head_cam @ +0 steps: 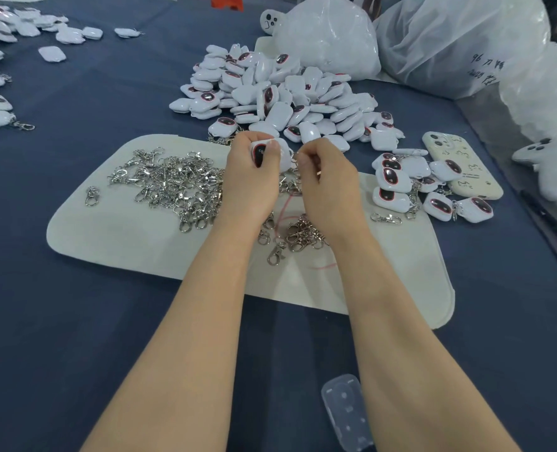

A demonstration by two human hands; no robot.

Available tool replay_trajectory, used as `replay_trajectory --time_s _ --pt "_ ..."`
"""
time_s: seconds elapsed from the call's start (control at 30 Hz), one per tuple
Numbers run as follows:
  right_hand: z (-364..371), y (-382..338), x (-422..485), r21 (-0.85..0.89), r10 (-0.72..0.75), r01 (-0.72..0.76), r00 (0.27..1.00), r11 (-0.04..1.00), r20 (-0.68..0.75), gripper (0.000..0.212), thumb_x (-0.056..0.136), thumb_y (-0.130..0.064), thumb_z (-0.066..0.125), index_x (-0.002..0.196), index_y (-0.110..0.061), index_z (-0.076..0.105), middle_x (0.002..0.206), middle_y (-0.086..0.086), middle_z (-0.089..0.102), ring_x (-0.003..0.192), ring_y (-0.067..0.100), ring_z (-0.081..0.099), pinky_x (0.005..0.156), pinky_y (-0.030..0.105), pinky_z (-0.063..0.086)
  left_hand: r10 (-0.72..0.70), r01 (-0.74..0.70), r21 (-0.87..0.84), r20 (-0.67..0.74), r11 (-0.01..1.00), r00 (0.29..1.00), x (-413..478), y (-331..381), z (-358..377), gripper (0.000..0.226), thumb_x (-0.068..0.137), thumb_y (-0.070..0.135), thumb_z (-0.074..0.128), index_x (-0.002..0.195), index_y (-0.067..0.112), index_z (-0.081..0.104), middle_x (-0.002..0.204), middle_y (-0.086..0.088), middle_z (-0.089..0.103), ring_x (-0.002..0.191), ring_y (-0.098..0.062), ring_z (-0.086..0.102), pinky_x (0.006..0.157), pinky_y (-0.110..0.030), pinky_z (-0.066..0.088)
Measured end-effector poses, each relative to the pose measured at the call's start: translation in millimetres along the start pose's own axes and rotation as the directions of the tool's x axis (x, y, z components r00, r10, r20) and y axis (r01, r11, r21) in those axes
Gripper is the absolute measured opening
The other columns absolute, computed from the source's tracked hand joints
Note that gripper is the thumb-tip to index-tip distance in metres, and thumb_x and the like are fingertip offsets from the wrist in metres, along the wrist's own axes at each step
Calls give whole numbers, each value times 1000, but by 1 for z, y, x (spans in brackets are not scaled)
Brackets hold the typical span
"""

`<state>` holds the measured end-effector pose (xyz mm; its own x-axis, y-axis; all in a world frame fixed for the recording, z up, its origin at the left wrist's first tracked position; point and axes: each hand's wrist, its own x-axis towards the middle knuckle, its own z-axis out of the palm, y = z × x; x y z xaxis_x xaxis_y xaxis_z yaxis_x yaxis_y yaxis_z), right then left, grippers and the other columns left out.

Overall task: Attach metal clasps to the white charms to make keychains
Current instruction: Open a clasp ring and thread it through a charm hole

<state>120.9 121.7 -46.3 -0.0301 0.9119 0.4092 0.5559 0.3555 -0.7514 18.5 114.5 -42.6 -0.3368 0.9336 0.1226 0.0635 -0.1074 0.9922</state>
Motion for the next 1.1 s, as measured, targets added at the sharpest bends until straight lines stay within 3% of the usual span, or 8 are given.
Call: replay_trajectory --time_s 0.17,0.33,0.43,0.5,0.6,0.77,0.93,1.1 --pt "-2 -9 2 429 303 -317 947 846 102 7 97 -17 50 100 -13 53 97 7 65 77 16 59 73 31 50 -150 155 -121 48 981 988 -3 0 1 12 95 20 49 85 25 55 71 3 51 40 -3 43 44 -19 36" --pt "-8 -6 0 186 230 -275 945 943 231 17 91 -25 59 102 -12 59 86 9 69 67 15 62 68 32 47 -227 234 -107 74 966 971 -3 4 6 26 100 33 36 108 18 54 70 2 53 44 -6 45 44 -19 35" --pt "-13 -1 7 219 334 -315 941 924 -56 26 90 -24 60 112 -12 55 95 4 67 79 18 62 77 27 47 -251 258 -127 70 958 966 -7 4 7 21 100 34 38 113 20 47 90 2 56 51 -4 54 47 -19 44" --pt "-25 7 11 238 380 -314 865 919 -326 24 91 -21 57 113 -13 52 78 -7 59 66 5 53 64 7 40 -231 235 -124 42 964 972 -9 5 7 9 98 28 43 101 22 50 96 3 56 55 -3 57 53 -18 45" --pt "-44 23 12 205 398 -342 761 917 -512 25 94 -15 49 119 -14 47 75 -12 53 67 4 52 60 8 37 -220 222 -133 30 966 975 -12 6 10 12 96 20 46 87 26 50 96 3 55 55 0 56 56 -17 44" --pt "-48 26 11 3 333 -409 737 913 -588 52 91 -3 45 141 -12 34 150 8 28 138 22 27 106 22 16 -227 233 -143 52 962 972 -17 9 18 11 96 17 46 90 24 51 99 2 55 56 1 55 60 -18 44" --pt "-17 7 6 -132 124 -191 908 973 -399 39 91 -4 46 129 -9 50 142 10 40 134 25 33 109 29 22 -268 266 -202 17 943 963 -17 10 28 8 95 14 47 100 16 53 89 0 56 63 -7 55 67 -24 46" --pt "7 11 42 -344 246 -214 968 914 51 38 94 -19 46 131 -25 53 138 11 44 130 30 36 106 33 29 -225 208 -174 -82 962 971 0 18 41 12 93 14 47 103 15 52 95 3 58 82 -10 53 73 -24 44"
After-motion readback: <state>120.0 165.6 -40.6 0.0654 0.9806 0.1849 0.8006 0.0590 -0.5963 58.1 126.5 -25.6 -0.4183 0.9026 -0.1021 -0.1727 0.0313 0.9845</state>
